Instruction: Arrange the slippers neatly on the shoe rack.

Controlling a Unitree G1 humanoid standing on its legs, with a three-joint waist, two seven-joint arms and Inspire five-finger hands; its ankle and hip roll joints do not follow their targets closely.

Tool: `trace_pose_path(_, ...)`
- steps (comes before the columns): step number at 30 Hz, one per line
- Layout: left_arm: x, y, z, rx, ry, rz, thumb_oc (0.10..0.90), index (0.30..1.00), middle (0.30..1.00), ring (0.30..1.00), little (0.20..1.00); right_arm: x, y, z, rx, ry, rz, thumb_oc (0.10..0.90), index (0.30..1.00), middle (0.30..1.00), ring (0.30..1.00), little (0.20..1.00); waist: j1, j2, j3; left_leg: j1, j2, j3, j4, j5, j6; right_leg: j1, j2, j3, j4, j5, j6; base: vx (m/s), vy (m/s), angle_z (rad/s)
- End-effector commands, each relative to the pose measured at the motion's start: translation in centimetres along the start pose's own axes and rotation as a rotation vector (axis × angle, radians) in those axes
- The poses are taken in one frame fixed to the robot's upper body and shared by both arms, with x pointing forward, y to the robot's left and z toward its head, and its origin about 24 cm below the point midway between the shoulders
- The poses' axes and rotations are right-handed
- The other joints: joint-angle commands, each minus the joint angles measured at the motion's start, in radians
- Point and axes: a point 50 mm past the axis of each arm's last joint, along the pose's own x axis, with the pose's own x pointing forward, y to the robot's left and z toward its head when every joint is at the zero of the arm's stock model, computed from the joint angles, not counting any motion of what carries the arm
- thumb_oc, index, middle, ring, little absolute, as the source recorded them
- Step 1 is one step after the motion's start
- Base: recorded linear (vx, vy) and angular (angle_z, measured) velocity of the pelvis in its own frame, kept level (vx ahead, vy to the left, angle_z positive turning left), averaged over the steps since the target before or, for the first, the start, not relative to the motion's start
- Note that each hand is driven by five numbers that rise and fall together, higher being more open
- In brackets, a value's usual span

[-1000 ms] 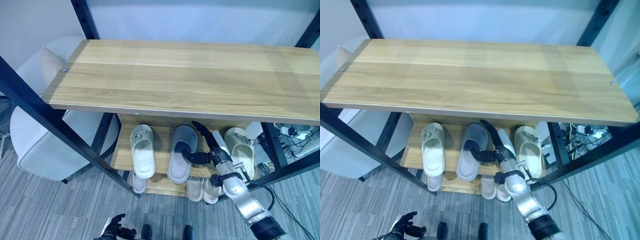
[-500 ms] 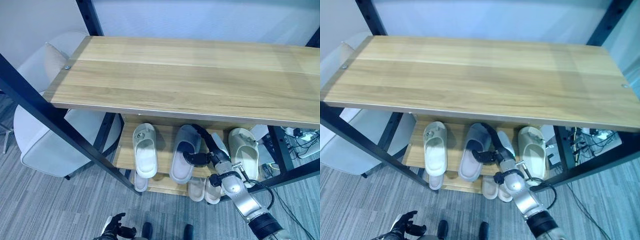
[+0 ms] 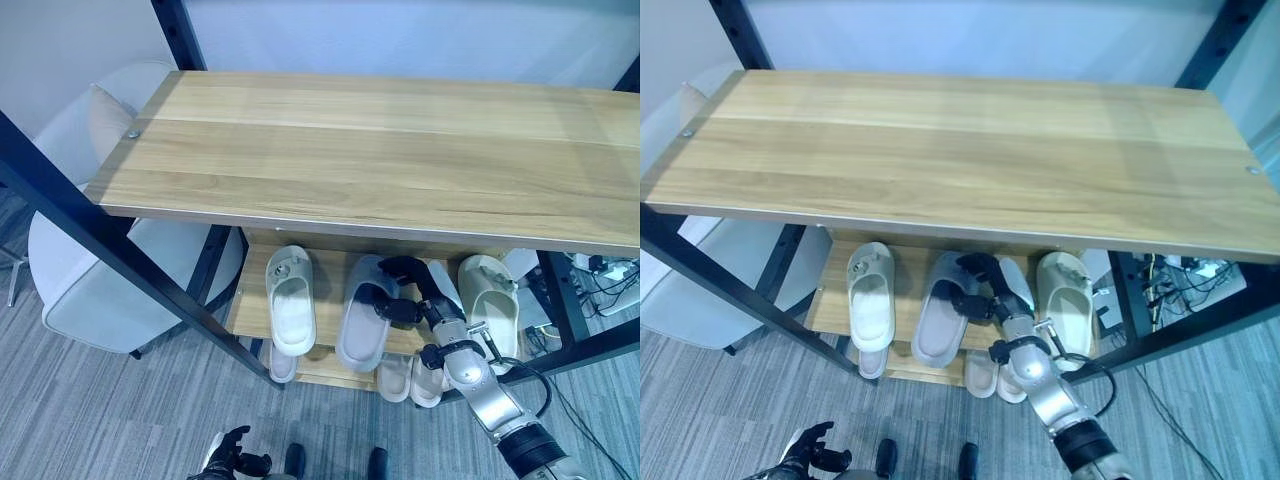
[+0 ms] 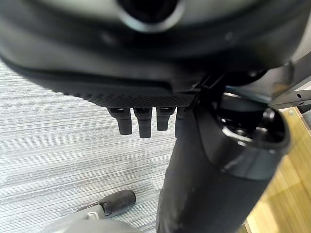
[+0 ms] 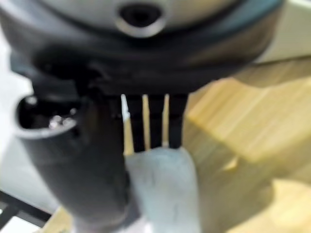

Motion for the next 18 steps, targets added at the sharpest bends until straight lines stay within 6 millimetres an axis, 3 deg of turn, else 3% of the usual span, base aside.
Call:
trace_pose_path(1,-1.1,-1.2,-4.0,0.105,0.166,-0.049,0.8,0.9,0.9,0.9,0.9,2.0,-2.6,3.9,0.027,-0.185,-0.13,0.4,0.3,0.3,0.3,0.3,0.024,-0.014,-0.007,0.029,-0.058,-0.03,0.003,-0.068,0.008,0.079,-0.018,0.007,0.012,-0.11,0.085,0.0,0.0,0.0)
trace_pose_path(9,-1.2,-1.1,-4.3,0.112,0.177,-0.047,0.8,0.9,0.9,0.9,0.9,0.9,-3.0,3.6,0.023,-0.186,-0.161,0.4,0.3,0.3,0.3,0.3,0.016,-0.015,-0.008,0.036,-0.057,-0.028,0.003,-0.071,0.009,0.082,-0.02,0.005,0.012,-0.111,0.087,0.0,0.0,0.0)
trace_pose_path(18,-1.1,-0.7,-4.2,0.102,0.164,-0.029,0.8,0.9,0.9,0.9,0.9,-2.2,-4.3,6.0,-0.012,-0.357,-0.159,0.4,0.3,0.3,0.3,0.3,-0.011,-0.015,-0.013,0.05,-0.058,-0.016,0.003,-0.071,0.008,0.098,-0.021,0.008,0.012,-0.108,0.09,-0.02,0.005,0.0)
